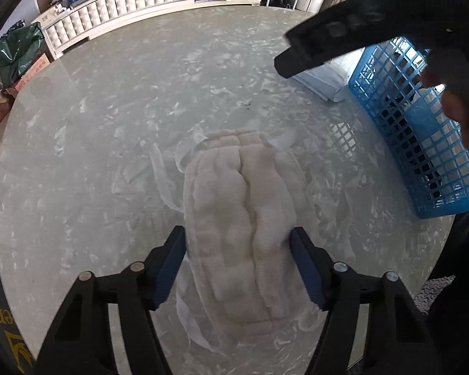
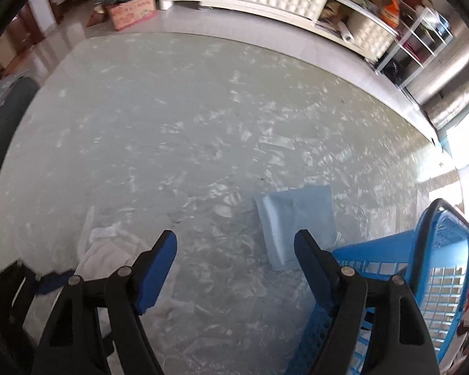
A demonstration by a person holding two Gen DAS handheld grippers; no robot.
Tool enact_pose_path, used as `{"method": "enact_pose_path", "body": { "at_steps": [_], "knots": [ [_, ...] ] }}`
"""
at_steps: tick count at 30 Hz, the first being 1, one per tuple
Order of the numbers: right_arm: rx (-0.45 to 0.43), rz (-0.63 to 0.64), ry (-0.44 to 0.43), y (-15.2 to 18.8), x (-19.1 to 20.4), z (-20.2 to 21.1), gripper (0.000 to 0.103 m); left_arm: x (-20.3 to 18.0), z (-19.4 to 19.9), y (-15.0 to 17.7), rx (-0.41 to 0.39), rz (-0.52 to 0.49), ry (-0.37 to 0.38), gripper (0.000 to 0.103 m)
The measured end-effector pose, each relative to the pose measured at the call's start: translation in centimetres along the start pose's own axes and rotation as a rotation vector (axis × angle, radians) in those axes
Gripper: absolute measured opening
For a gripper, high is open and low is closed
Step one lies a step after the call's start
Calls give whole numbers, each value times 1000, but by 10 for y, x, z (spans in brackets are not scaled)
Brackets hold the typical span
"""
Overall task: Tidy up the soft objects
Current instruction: 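Grasp the light-blue cloth with the right tool while the left tool grasps the quilted pad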
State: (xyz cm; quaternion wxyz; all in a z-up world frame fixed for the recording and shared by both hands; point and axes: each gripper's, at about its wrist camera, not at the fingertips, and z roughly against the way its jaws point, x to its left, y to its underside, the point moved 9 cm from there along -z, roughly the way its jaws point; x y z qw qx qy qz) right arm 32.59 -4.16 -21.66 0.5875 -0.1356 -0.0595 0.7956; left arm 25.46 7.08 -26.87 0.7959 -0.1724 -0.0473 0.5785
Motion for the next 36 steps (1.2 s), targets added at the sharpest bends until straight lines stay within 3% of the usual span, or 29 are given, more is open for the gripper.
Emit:
{"method": "enact_pose_path", "body": {
  "at_steps": [7, 10, 12, 14, 19, 21, 31, 34, 36],
  "knots": [
    [35, -28, 33, -1, -6, -18, 76, -8, -14, 1, 25, -10, 3, 48],
    [38, -39, 46, -3, -6, -25, 71, -11, -17, 2, 14, -13, 7, 43],
    [40, -44, 54, -6, -7, -31, 68, -10, -18, 2, 15, -10, 14, 30],
    [37, -53, 66, -7, -9, -34, 67, -14, -19, 2, 18, -7, 41, 25],
    [48, -95, 71, -9, -20, -48, 66, -10, -18, 0, 7, 3, 57, 20],
    [53, -105, 73, -10, -25, -51, 58, -6, -17, -2, 0, 13, 56, 18],
    [57, -192, 5, -13, -55, -60, 42, 15, -19, -19, -23, 47, 27, 17],
    [56, -220, -28, -12, -61, -61, 26, 15, -21, -21, -20, 47, 20, 17],
    [52, -205, -8, -11, -66, -61, 9, 15, -22, -23, -24, 45, 20, 17]
  ]
}}
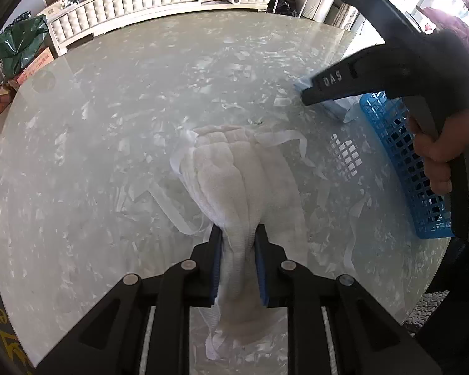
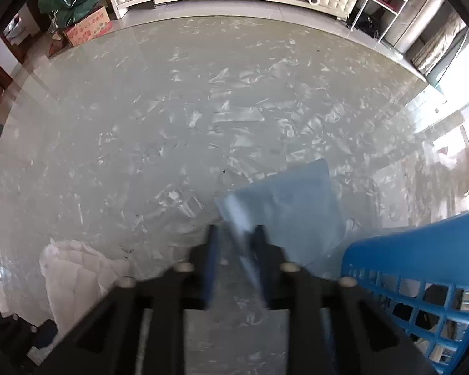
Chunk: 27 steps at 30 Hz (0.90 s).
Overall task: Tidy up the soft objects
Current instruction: 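Grasp the light-blue cloth with the right tool while the left tool grasps the quilted pad, then carry the light-blue cloth into the basket and open the right tool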
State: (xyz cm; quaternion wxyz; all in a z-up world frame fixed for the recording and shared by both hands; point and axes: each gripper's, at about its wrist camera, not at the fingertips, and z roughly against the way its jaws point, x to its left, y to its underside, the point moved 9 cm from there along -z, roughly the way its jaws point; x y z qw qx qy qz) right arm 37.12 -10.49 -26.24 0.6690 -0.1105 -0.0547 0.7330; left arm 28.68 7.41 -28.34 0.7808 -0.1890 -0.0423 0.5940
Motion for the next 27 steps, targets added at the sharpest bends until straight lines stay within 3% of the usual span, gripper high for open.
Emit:
{"method": "enact_pose_path", "body": {
  "at_steps": [10, 14, 27],
  "knots": [
    [-24, 30, 2, 25, 13, 13, 3, 12, 19, -5, -32, 21, -44, 17],
    [-73, 75, -39, 38, 27, 40, 3, 18, 23, -2, -46, 18, -100, 17],
    [-225, 189, -208, 87, 59, 143, 3, 5, 84, 0, -154, 47, -77, 17]
  ]
}}
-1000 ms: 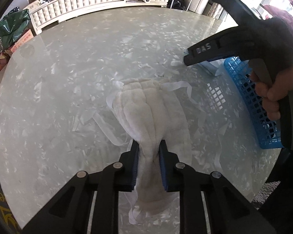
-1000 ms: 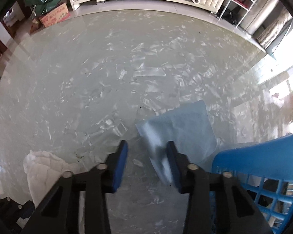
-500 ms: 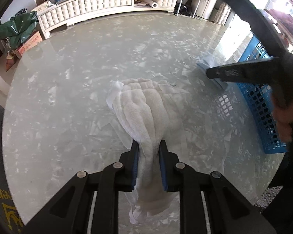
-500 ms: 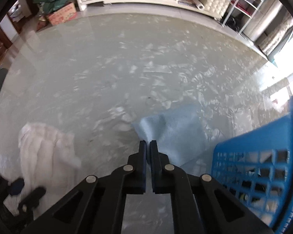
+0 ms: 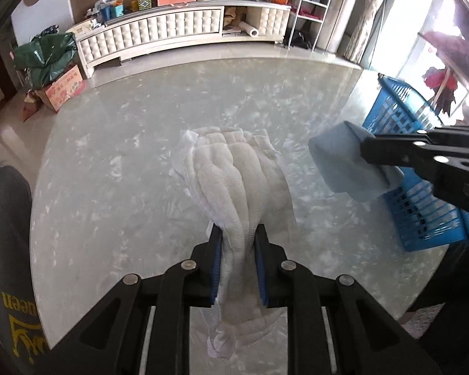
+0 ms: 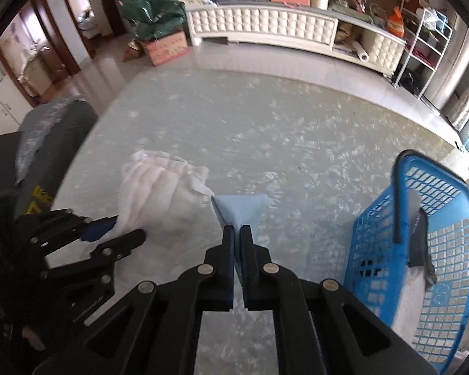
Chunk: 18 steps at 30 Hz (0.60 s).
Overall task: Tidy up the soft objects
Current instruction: 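Carry the light-blue cloth into the basket and open the right tool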
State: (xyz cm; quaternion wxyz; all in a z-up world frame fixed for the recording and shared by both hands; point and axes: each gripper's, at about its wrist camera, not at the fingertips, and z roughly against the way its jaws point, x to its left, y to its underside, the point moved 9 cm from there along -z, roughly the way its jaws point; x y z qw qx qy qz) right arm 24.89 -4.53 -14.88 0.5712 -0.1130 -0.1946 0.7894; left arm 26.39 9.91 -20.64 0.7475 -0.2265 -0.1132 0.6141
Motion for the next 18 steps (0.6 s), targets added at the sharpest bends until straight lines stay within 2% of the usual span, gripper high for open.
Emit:
{"method": "enact_pose_path", "body": {
  "at_steps": [7, 14, 18],
  "knots": [
    [-88, 13, -70, 13, -4, 55, 3, -16, 41, 8, -42, 1, 5, 17],
    [-166, -6, -106, 28, -31, 83, 3, -58, 94, -10, -127, -64, -11, 17],
    [-215, -34, -115, 33, -51, 106, 3, -87, 110, -20, -157, -114, -3, 17]
  ]
}}
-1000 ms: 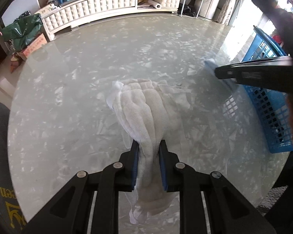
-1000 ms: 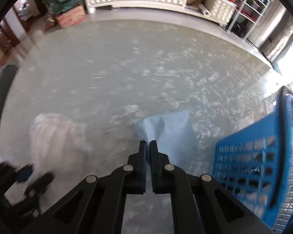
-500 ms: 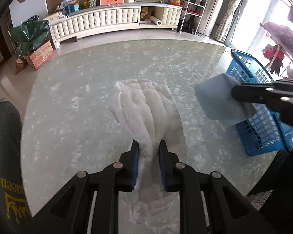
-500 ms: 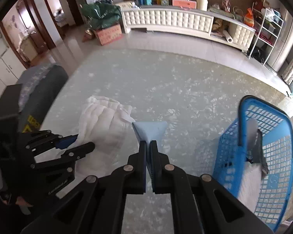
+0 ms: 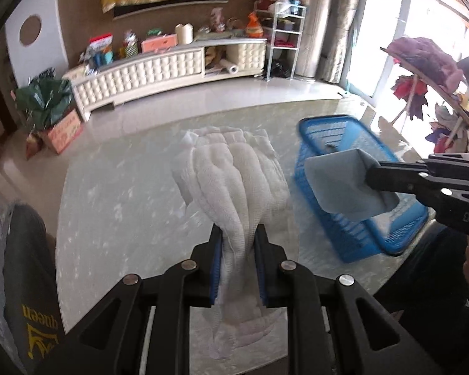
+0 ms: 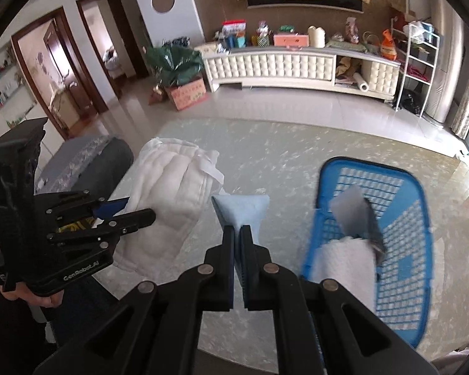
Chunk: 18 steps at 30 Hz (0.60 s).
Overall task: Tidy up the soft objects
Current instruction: 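Carry the light-blue cloth into the basket and open the right tool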
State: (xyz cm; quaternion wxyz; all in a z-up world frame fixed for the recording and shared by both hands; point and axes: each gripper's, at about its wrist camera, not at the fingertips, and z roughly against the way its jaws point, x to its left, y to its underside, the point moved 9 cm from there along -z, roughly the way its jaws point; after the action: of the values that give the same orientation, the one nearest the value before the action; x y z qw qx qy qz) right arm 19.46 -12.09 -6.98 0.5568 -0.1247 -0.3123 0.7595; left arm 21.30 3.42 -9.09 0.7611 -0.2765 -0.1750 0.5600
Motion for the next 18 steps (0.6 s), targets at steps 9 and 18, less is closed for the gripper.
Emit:
{"method": "enact_pose_path", "body": {
  "at_steps": [9, 18],
  "knots": [
    [-100, -63, 53, 0, -51, 44, 3, -76, 33, -40, -64, -119, 94, 17],
    [-113, -93, 117, 21, -89, 60, 3, -107, 28, -64, -65, -180, 129, 17]
  ]
}}
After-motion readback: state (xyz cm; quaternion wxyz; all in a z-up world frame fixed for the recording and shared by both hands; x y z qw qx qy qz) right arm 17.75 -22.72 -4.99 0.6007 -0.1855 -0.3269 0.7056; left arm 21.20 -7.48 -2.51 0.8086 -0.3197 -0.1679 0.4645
